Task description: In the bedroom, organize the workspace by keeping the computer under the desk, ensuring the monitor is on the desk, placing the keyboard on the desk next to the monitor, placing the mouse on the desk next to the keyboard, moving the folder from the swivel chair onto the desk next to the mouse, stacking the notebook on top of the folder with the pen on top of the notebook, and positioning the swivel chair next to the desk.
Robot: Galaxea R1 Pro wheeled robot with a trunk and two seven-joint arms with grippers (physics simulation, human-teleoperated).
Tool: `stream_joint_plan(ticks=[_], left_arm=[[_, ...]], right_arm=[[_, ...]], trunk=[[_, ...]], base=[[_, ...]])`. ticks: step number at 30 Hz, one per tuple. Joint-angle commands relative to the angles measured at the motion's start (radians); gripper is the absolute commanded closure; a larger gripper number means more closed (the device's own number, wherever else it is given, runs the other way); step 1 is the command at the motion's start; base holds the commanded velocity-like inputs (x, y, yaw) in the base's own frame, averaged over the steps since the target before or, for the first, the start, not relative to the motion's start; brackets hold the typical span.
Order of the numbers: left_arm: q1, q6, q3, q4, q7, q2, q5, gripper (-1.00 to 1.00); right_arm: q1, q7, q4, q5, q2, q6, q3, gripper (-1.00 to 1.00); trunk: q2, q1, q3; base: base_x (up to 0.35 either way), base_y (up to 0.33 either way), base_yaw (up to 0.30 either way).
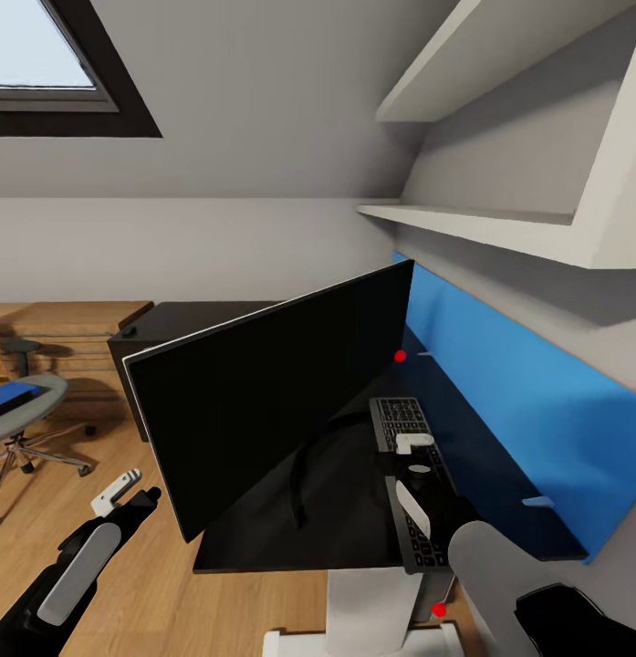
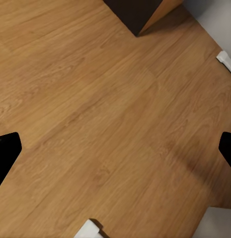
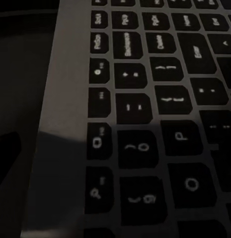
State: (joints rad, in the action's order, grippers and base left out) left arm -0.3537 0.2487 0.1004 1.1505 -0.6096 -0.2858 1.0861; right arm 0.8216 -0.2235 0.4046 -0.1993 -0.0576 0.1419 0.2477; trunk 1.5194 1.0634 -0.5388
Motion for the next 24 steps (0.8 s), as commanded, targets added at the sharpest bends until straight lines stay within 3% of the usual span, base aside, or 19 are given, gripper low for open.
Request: stream_joint_plan(ticks=[1, 9, 14, 24], left_arm=[[-0.001, 0.001, 0.002, 0.001, -0.007, -0.001, 0.005, -1.0], [-0.001, 0.001, 0.002, 0.001, -0.007, -0.001, 0.006, -1.0], [-0.001, 0.001, 0.002, 0.001, -0.007, -0.001, 0.005, -1.0], [-0.001, 0.003, 0.002, 0.001, -0.006, -0.001, 0.007, -1.0]], right_arm=[[0.001, -0.008, 0.002, -0.009, 0.001, 0.005, 0.008, -1.0], [0.001, -0.008, 0.002, -0.009, 0.001, 0.005, 0.009, -1.0], [0.001, -0.008, 0.002, -0.009, 0.001, 0.005, 0.009, -1.0], [0.001, -0.008, 0.002, -0.009, 0.001, 0.005, 0.009, -1.0]], trunk=[[0.001, 0.0, -0.001], [0.001, 0.0, -0.001], [0.036, 0.019, -0.017], [0.036, 0.019, -0.017]], base=[[0.0, 0.0, 0.0], [0.0, 0.0, 0.0], [0.0, 0.0, 0.0], [0.0, 0.0, 0.0]])
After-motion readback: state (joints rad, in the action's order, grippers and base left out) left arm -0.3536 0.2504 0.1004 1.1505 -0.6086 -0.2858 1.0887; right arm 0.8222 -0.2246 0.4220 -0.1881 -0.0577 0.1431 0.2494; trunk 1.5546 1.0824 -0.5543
